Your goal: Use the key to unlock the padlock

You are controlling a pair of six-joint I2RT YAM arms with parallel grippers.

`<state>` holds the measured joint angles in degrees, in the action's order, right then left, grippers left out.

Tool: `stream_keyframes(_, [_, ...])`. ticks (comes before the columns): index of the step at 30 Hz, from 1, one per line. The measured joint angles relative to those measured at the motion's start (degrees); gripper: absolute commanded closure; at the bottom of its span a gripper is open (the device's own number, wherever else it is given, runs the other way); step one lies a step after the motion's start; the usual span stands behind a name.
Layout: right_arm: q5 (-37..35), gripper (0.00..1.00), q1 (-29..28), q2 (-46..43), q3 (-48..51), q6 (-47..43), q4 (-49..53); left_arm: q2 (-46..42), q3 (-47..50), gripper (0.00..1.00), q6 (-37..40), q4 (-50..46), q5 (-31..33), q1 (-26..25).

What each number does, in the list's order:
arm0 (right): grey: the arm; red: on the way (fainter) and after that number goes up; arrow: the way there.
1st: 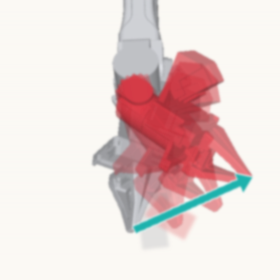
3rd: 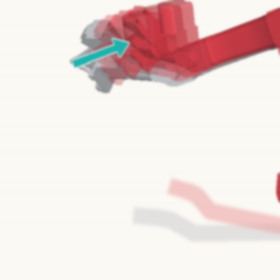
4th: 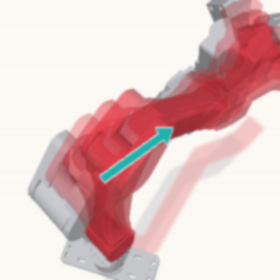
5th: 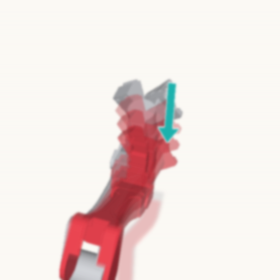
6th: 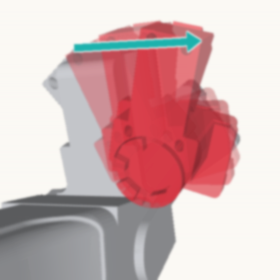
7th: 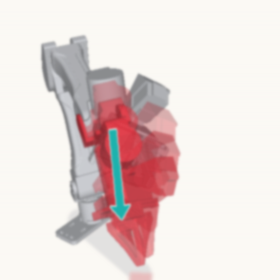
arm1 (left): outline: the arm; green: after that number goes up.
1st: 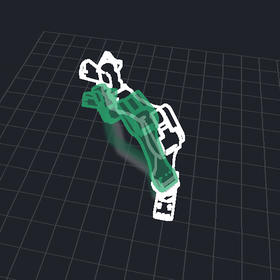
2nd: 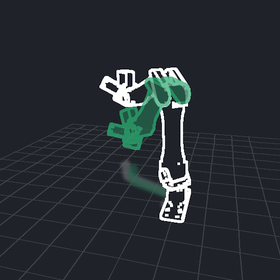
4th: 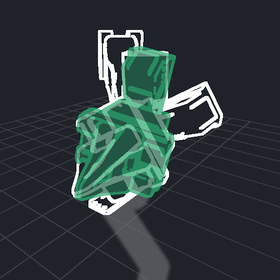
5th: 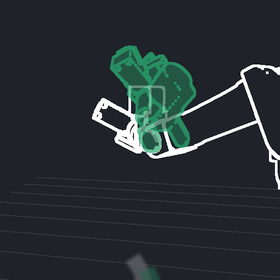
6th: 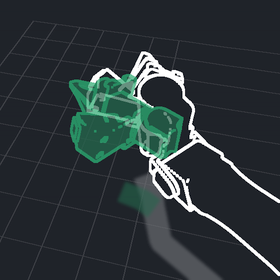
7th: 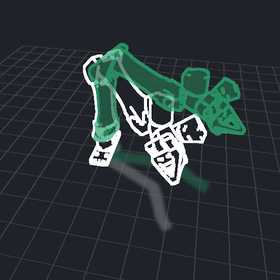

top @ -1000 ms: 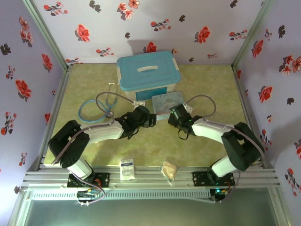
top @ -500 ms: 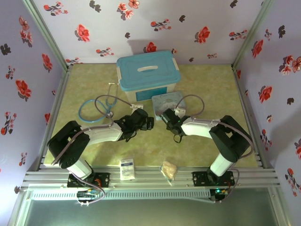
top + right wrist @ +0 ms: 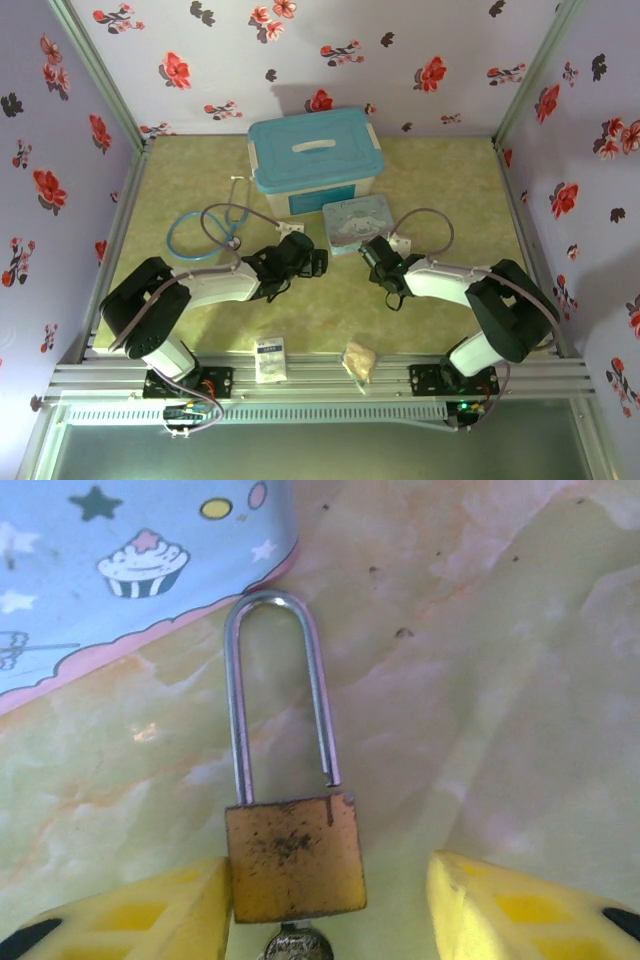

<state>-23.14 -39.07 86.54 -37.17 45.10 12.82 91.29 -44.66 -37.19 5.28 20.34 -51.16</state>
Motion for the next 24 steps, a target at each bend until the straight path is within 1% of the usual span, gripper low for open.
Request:
stream_keyframes(4, [0.0, 0.49, 0.48, 0.55, 0.0, -1.53, -2.49, -1.46, 0.39, 0.0, -0.02, 0.02, 0.0, -0.22])
stream_keyframes(6, [0.0, 0.56, 0.92, 1.81, -0.22, -2.71, -3.61, -2.16, 0.7, 0.0, -0.02, 0.0, 0.0, -0.33])
stream_keyframes(12, [0.26, 0.71, 1.95, 2.1, -0.63, -4.81, -4.85, -2.95, 1.68, 0.0, -0.04, -0.04, 0.0, -0.33])
stream_keyframes(16, [0.9, 0.73, 2.08, -0.39, 0.2, -5.42, -2.32, -3.28, 2.12, 0.0, -0.2, -0.22, -0.02, -0.33])
stream_keyframes(19, [1.68, 0.69, 2.23, -3.85, 1.51, -6.16, 0.7, -4.2, 2.54, 0.0, -0.2, -0.63, -0.02, -0.33])
stream_keyframes(21, [3.96, 0.7, 2.8, -5.92, 2.86, -6.25, 1.64, -5.33, 2.78, 0.0, -0.17, -0.98, -0.02, -0.33])
stream_keyframes(24, [5.44, 0.71, 3.19, -5.81, 2.95, -6.16, 4.22, -7.85, 3.21, 0.0, -0.17, -1.6, -0.02, -0.31])
